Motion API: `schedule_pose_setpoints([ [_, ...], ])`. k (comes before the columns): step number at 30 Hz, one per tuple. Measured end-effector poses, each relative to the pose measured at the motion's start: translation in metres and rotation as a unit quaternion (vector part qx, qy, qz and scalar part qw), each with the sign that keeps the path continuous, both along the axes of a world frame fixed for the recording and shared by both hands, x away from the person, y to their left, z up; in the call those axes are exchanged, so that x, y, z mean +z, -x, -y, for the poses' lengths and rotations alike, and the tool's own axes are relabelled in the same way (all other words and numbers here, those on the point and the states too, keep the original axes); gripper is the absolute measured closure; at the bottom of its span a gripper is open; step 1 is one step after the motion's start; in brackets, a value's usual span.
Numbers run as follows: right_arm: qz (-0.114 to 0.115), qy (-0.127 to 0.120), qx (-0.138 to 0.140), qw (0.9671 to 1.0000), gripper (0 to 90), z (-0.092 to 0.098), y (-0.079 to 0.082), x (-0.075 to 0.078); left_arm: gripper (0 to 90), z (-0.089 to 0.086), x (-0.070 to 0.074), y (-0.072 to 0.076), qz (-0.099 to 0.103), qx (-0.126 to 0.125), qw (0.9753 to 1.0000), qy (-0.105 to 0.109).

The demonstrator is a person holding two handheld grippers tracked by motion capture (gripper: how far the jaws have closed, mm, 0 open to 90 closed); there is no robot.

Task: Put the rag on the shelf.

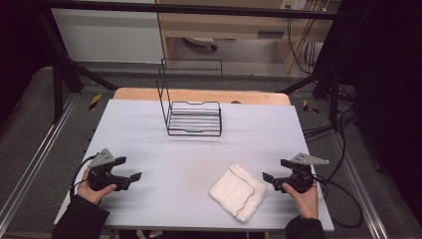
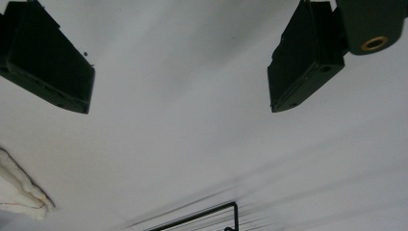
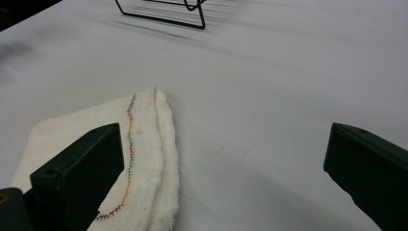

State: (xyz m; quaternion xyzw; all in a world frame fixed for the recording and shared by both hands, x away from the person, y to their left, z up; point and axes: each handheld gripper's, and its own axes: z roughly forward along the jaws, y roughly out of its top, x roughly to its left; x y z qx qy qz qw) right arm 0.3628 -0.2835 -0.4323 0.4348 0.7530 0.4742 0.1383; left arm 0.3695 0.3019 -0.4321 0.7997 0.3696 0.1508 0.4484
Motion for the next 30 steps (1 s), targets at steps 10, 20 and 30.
schedule_pose_setpoints([
  [10, -0.003, 0.011, 0.001, 0.9999, 1.4, -0.005, 0.001, 0.001, 9.4, 0.001, 0.001, 0.001, 0.003, -0.001, 1.0, -0.002],
  [20, -0.008, 0.029, 0.025, 0.9992, 4.7, -0.031, 0.001, 0.006, 9.4, 0.006, -0.001, 0.001, 0.0, -0.007, 1.0, -0.007],
  [30, -0.029, 0.037, 0.034, 0.9984, 19.1, -0.058, -0.013, 0.006, 9.5, 0.007, -0.002, 0.001, -0.002, -0.007, 0.9999, -0.008],
])
